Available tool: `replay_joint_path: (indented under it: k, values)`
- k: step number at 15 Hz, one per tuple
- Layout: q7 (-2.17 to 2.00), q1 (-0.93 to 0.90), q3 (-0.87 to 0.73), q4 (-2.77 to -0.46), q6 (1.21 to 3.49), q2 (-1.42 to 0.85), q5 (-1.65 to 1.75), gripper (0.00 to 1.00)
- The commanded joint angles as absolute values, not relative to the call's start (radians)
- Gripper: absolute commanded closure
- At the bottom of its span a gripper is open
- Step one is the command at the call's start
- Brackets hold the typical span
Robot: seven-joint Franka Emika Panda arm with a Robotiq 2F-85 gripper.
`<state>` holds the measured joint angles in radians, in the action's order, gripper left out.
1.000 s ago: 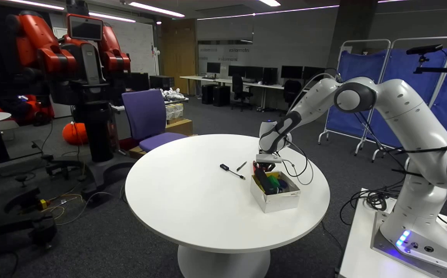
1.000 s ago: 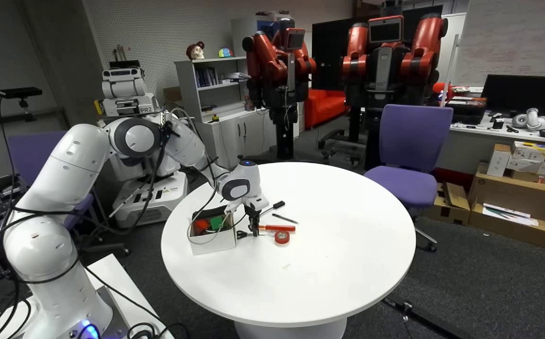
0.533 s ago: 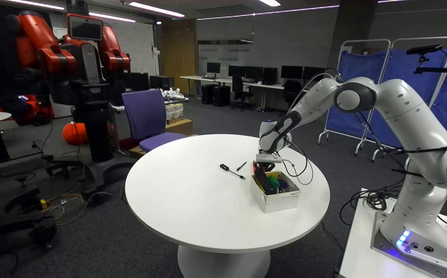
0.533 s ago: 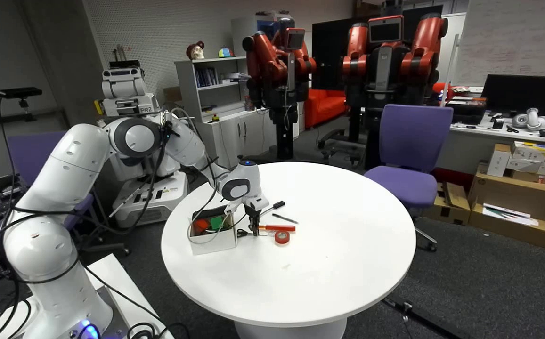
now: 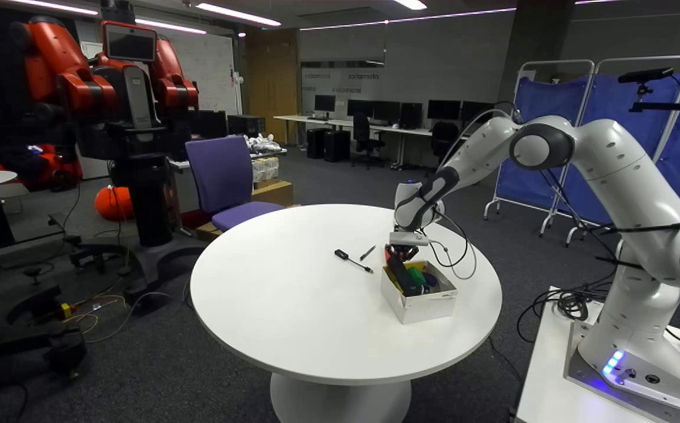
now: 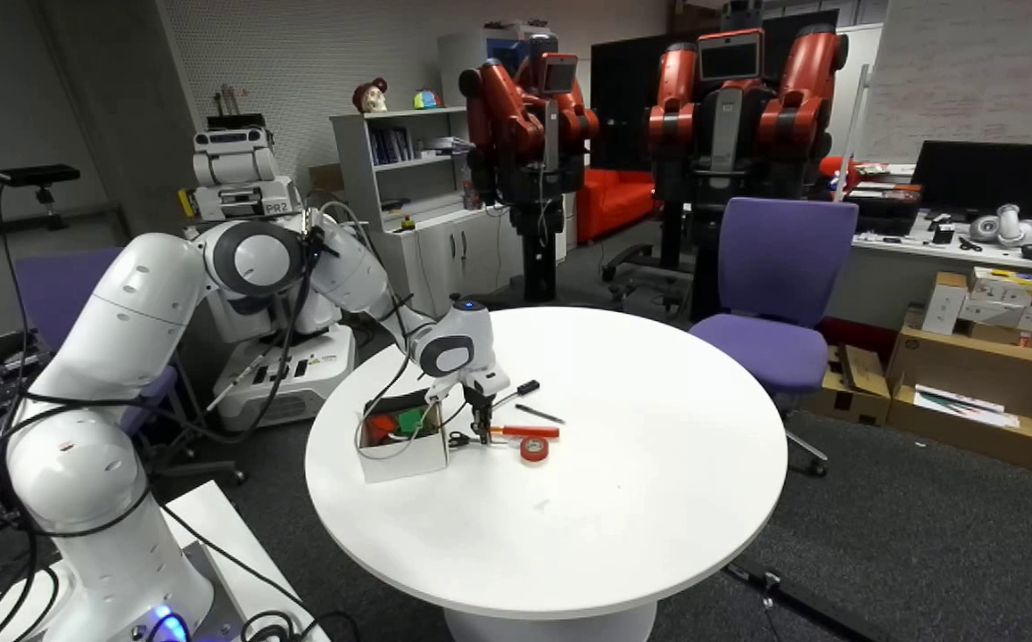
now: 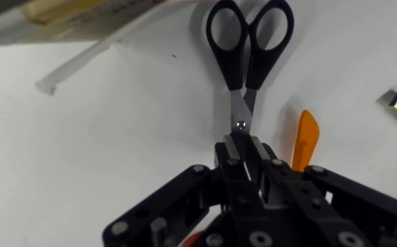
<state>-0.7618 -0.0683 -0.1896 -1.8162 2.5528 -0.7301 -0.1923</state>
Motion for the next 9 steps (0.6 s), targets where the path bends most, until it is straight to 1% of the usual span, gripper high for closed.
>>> replay_joint_path:
  k: [1, 5, 9]
  values:
    - [-0.803, -0.091, -0.221, -1.898, 2.541, -0.631, -0.162, 0.97]
    - [-0.832, -0.100, -0.245, -1.937, 2.561, -0.573, -0.140, 0.97]
    - [-0.860, -0.104, -0.257, -2.005, 2.590, -0.464, -0.113, 0.97]
